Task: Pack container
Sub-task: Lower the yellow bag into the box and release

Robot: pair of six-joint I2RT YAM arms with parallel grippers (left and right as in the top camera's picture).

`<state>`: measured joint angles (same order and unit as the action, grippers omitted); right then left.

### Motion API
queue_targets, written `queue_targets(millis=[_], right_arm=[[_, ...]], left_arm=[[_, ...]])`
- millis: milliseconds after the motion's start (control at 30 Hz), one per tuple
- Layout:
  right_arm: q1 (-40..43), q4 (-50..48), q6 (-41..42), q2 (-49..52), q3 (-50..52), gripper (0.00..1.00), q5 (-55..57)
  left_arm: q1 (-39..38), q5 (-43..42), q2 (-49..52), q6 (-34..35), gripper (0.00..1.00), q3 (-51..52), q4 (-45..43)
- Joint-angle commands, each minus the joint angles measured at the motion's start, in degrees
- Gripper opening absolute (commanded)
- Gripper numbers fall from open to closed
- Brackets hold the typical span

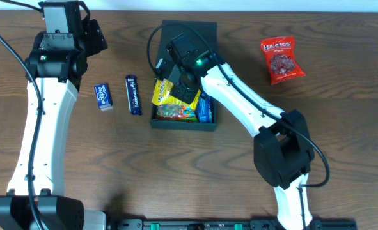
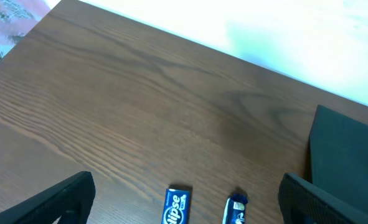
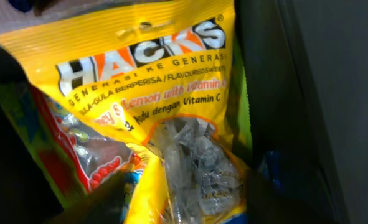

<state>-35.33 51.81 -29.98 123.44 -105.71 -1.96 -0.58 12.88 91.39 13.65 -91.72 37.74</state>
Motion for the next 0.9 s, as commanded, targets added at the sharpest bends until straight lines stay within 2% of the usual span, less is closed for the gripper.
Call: queue_targets(millis=[0, 67, 233, 267, 333, 400, 467, 567, 667, 733, 767, 800, 833, 867], right_arm=[[1.79, -0.68, -3.41, -1.46, 0.13, 0.43, -0.96], [2.40, -1.90, -3.34, -1.40, 0.17, 0.41, -0.83], [3.45, -3.82, -3.28, -0.79, 0.20, 0.41, -1.05], [3.43, -3.82, -3.26, -0.72, 0.20, 0.33, -1.46], [3.37, -3.76, -2.84, -0.72, 0.20, 0.25, -2.91], [3.32, -2.99, -2.86, -0.72, 0.20, 0.27, -5.60], [3.32, -2.29, -2.69, -0.72, 0.17, 0.35, -7.98], [3.34, -2.27, 3.04, -2.21, -0.17, 0.30, -11.26], [3.30, -2.01, 3.80, -5.25, -0.22, 0.28, -15.65], [2.99, -1.01, 3.78, -6.88, -0.22, 0.20, -18.14], [2.86, -0.35, 3.74, -7.34, -0.22, 0.12, -19.04], [2.71, 0.72, 3.26, -7.54, -0.20, 0.06, -19.54], [2.62, 1.64, 2.95, -7.52, -0.20, 0.02, -19.50], [2.56, 2.80, 2.25, -7.23, -0.13, 0.02, -19.52]], left_arm=[[0.20, 1.01, 0.31, -0.39, 0.95, -0.15, 0.15], [0.20, 1.01, 0.31, -0.37, 0.95, -0.15, 0.42], [0.20, 0.98, 0.31, -0.37, 0.95, -0.15, 1.29], [0.20, 1.01, 0.31, -0.39, 0.95, -0.15, 1.38], [0.20, 1.01, 0.31, -0.37, 0.95, -0.15, 1.46], [0.20, 1.01, 0.31, -0.39, 0.95, -0.15, 1.49], [0.20, 1.01, 0.31, -0.39, 0.95, -0.15, 1.51], [0.20, 1.01, 0.31, -0.39, 0.95, -0.15, 1.86], [0.20, 0.98, 0.31, -0.39, 0.95, -0.15, 2.60], [0.20, 0.81, 0.33, -0.42, 0.95, -0.13, 3.34], [0.20, 0.39, 0.33, -0.42, 0.96, -0.04, 3.67], [0.20, -0.59, 0.33, -0.52, 0.81, 0.20, 3.96], [0.20, -2.08, 0.33, -1.01, 0.50, 0.46, 4.04], [0.20, -4.59, 0.44, -1.55, 0.27, 0.96, 4.00]])
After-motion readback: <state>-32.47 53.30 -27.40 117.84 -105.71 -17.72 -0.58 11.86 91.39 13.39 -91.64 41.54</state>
